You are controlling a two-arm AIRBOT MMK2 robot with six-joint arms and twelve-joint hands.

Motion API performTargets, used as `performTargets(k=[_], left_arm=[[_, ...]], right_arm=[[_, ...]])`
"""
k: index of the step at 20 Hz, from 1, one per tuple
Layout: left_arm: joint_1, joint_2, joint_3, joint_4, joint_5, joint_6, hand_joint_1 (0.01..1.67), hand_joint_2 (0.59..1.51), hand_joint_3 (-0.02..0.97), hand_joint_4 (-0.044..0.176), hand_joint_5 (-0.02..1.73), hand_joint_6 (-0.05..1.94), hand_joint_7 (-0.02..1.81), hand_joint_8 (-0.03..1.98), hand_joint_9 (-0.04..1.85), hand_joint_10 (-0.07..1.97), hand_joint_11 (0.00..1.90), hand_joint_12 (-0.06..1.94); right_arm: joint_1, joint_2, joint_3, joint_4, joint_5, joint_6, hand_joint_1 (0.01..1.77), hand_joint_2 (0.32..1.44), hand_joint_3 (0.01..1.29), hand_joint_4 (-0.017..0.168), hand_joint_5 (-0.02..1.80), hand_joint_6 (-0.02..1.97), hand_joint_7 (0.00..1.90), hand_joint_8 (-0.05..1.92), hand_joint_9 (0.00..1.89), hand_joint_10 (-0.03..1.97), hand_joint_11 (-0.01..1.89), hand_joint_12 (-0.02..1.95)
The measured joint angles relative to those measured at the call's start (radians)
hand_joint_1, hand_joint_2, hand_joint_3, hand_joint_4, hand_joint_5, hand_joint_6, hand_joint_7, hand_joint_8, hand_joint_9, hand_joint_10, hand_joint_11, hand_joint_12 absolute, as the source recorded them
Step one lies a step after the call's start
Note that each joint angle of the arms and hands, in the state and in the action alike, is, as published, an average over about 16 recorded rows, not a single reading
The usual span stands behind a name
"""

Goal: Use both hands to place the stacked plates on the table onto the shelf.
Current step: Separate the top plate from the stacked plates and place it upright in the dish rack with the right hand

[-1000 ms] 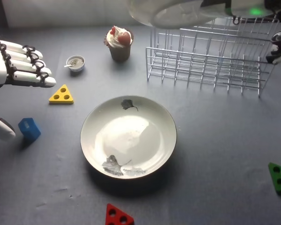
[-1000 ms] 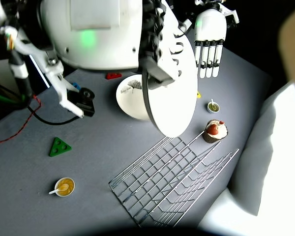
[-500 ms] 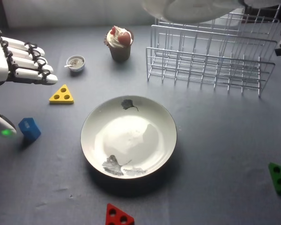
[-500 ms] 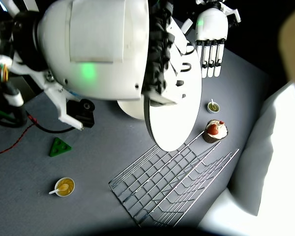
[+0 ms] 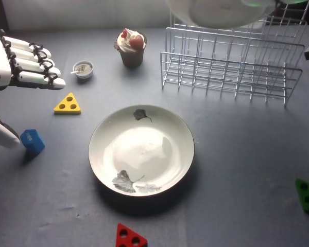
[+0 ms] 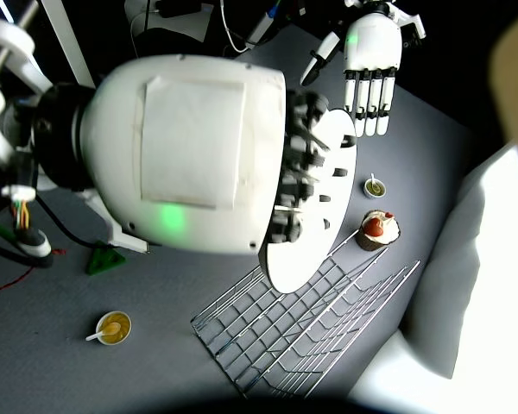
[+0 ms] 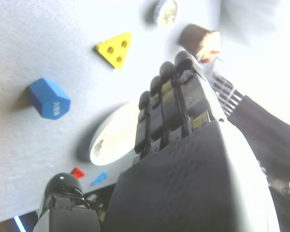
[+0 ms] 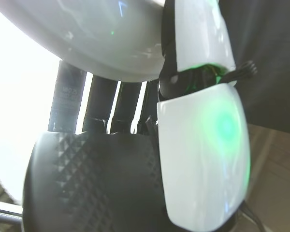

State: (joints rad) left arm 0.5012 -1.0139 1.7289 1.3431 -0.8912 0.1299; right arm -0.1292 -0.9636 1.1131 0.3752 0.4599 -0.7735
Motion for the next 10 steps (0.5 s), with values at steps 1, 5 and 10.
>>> performTargets(k=[1, 5, 10], left_arm=[[-0.002, 0.000, -0.001, 0.002, 0.001, 0.000, 0.01, 0.952, -0.001, 0.008, 0.14, 0.02, 0.19, 0.01, 0.21, 0.02, 0.19, 0.01], [-0.008, -0.001, -0.003, 0.010, 0.004, 0.000, 0.01, 0.952, -0.001, 0.008, 0.14, 0.02, 0.18, 0.01, 0.19, 0.02, 0.19, 0.01], [-0.012, -0.003, -0.006, 0.015, 0.008, 0.000, 0.01, 0.952, -0.001, 0.008, 0.14, 0.02, 0.18, 0.01, 0.18, 0.02, 0.18, 0.01]], right_arm=[[0.002, -0.003, 0.009, 0.011, -0.009, 0.005, 1.47, 0.90, 0.01, -0.009, 1.01, 0.73, 1.17, 0.42, 1.27, 0.45, 1.04, 1.29], [0.009, -0.015, 0.039, 0.057, -0.043, 0.017, 1.47, 0.90, 0.01, -0.009, 1.01, 0.71, 1.17, 0.43, 1.26, 0.44, 1.04, 1.30], [0.019, -0.029, 0.069, 0.104, -0.083, 0.024, 1.47, 0.90, 0.01, -0.009, 1.02, 0.71, 1.17, 0.43, 1.26, 0.44, 1.03, 1.31]])
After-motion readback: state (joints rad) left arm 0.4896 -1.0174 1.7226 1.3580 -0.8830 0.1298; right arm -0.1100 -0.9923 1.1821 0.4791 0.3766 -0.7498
